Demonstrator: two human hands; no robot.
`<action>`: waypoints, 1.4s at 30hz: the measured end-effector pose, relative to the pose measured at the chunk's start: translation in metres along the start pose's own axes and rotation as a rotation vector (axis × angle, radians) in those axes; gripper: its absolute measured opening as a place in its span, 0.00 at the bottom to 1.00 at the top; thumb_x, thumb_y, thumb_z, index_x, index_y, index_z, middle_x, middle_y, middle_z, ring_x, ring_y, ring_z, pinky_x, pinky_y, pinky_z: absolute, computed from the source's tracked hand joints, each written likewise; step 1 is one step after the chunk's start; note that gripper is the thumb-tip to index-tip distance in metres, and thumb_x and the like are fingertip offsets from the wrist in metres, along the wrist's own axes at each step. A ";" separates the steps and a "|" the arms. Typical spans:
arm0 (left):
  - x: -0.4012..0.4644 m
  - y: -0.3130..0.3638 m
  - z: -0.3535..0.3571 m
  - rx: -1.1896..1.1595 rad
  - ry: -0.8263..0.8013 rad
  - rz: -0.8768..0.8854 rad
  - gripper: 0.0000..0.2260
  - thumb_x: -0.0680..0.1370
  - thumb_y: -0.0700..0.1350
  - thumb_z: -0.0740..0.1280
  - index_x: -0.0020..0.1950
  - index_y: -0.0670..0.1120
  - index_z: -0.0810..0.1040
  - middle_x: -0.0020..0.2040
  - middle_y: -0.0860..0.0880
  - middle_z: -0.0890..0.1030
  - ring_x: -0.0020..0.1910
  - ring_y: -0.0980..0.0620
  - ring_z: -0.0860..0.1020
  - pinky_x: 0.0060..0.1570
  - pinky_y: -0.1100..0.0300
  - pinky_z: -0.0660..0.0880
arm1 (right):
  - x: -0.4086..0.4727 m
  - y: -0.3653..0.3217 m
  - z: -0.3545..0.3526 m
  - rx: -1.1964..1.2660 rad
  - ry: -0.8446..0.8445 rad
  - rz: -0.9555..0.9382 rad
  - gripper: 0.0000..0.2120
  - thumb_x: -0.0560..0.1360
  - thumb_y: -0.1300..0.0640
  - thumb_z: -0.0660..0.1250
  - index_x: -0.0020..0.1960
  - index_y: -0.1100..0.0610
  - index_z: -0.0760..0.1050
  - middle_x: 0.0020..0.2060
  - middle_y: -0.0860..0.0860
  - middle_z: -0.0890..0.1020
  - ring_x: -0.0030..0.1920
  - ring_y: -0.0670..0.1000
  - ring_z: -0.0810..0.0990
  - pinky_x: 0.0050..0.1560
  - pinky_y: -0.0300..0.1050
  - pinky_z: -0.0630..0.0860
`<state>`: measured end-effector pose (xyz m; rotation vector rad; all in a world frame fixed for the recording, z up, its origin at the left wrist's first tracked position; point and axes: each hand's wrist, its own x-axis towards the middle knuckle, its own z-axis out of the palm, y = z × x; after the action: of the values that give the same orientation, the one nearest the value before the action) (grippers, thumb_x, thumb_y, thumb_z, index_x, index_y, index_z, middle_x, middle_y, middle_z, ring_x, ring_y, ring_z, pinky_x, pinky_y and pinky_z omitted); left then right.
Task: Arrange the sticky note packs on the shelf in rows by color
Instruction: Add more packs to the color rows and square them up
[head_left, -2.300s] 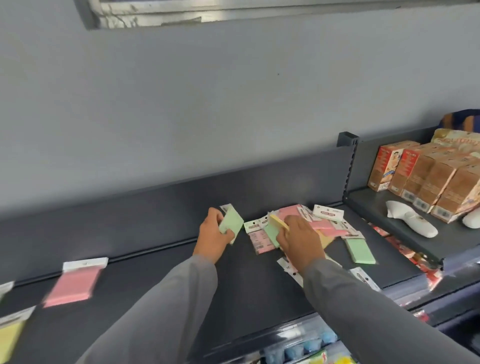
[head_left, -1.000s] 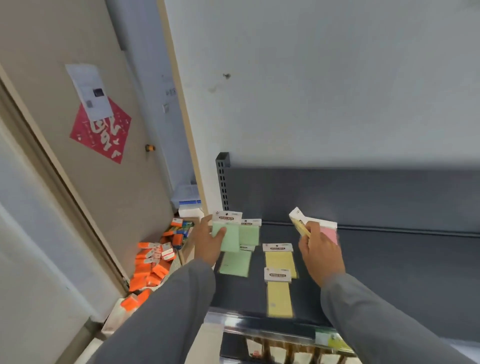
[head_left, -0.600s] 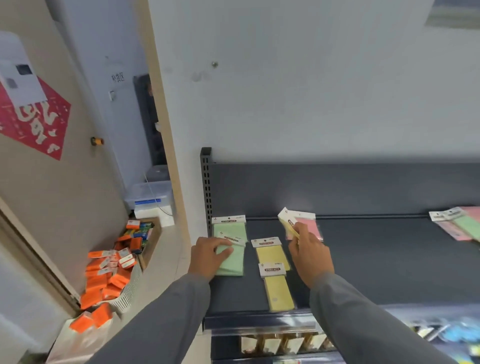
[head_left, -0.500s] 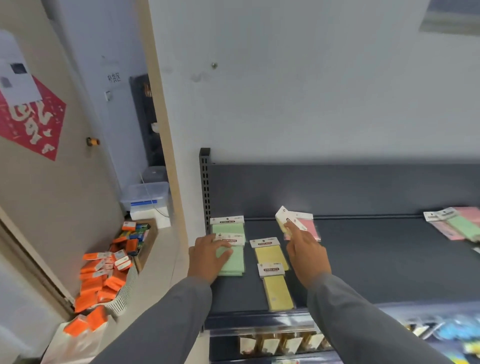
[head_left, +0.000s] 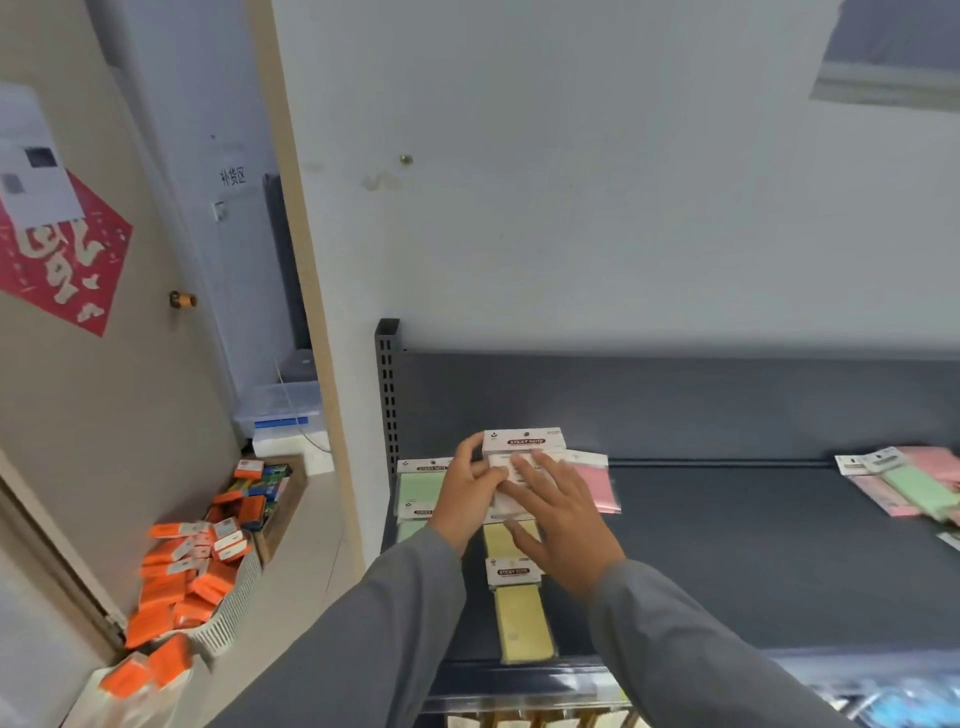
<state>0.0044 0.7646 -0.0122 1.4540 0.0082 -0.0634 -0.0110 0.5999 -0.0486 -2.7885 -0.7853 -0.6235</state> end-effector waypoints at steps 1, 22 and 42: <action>0.002 -0.001 0.003 0.012 0.038 -0.006 0.18 0.80 0.38 0.66 0.64 0.56 0.69 0.52 0.50 0.85 0.48 0.52 0.85 0.47 0.57 0.82 | 0.000 0.004 -0.001 0.006 -0.034 0.009 0.24 0.80 0.44 0.59 0.75 0.44 0.62 0.79 0.47 0.59 0.80 0.53 0.51 0.79 0.56 0.50; 0.088 0.003 -0.025 0.176 -0.071 0.133 0.20 0.73 0.50 0.77 0.63 0.60 0.79 0.63 0.49 0.79 0.62 0.49 0.78 0.62 0.48 0.78 | 0.099 0.010 -0.014 0.712 0.175 0.447 0.22 0.73 0.66 0.65 0.63 0.48 0.71 0.57 0.49 0.71 0.53 0.47 0.74 0.49 0.30 0.69; 0.090 -0.074 -0.026 1.632 -0.037 0.400 0.21 0.80 0.65 0.56 0.66 0.59 0.77 0.75 0.50 0.66 0.74 0.46 0.62 0.69 0.42 0.60 | 0.052 0.044 0.055 -0.139 -0.394 0.285 0.22 0.82 0.44 0.56 0.69 0.55 0.74 0.78 0.55 0.59 0.76 0.62 0.54 0.75 0.63 0.52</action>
<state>0.0919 0.7788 -0.0925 3.0464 -0.4598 0.3082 0.0716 0.6019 -0.0778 -3.1152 -0.3967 -0.0811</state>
